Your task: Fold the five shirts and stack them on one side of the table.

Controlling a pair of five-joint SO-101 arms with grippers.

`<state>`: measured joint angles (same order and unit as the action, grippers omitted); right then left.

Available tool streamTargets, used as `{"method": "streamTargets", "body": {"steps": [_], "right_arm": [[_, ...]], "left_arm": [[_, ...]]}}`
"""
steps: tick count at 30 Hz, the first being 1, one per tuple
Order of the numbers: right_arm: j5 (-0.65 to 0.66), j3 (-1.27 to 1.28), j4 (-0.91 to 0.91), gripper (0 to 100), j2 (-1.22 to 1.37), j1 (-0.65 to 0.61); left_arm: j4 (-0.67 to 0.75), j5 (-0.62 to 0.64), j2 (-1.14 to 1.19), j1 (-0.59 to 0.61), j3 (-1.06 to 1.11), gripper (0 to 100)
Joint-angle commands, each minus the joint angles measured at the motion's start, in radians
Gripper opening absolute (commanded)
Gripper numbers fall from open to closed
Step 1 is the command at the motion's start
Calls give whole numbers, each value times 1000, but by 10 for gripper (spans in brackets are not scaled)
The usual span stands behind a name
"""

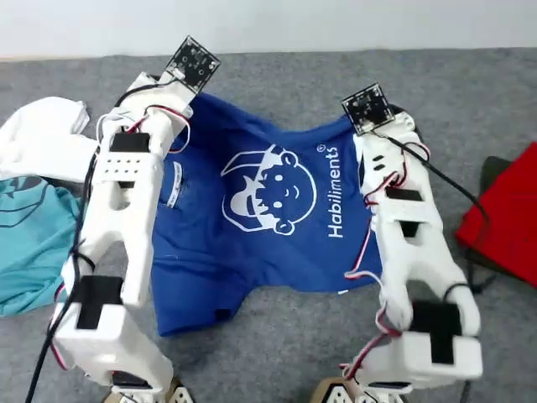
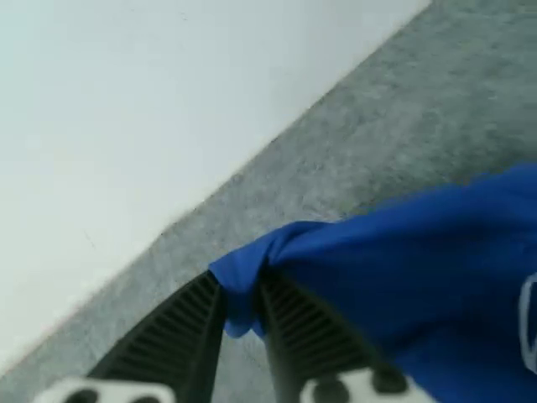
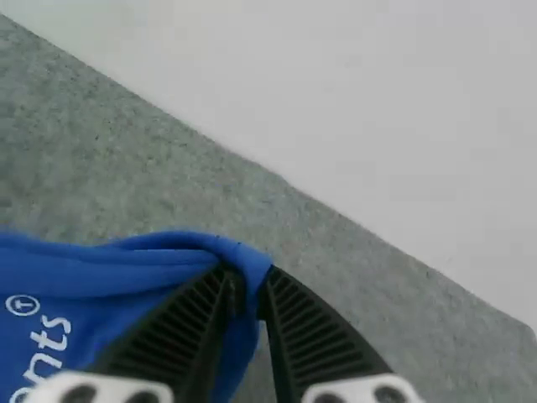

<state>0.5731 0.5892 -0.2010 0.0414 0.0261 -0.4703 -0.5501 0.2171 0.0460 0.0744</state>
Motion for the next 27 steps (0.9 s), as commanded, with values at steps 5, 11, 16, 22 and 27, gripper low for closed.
{"method": "streamTargets", "body": {"steps": [5, 11, 16, 22, 27], "right_arm": [[6, -310, -50, 9, 162, -4], [8, -586, -42, 9, 332, 1], [9, -678, -41, 9, 383, -4], [9, -677, -38, 9, 384, 12], [9, -675, 125, 9, 381, 18]], "left_arm": [[224, -5, 94, 18, -133, 3], [215, -3, 216, 18, -394, 3], [95, -3, 264, 12, -588, 3], [-31, -3, 318, 12, -736, 3], [-298, -3, 319, 11, -766, 3]]}}
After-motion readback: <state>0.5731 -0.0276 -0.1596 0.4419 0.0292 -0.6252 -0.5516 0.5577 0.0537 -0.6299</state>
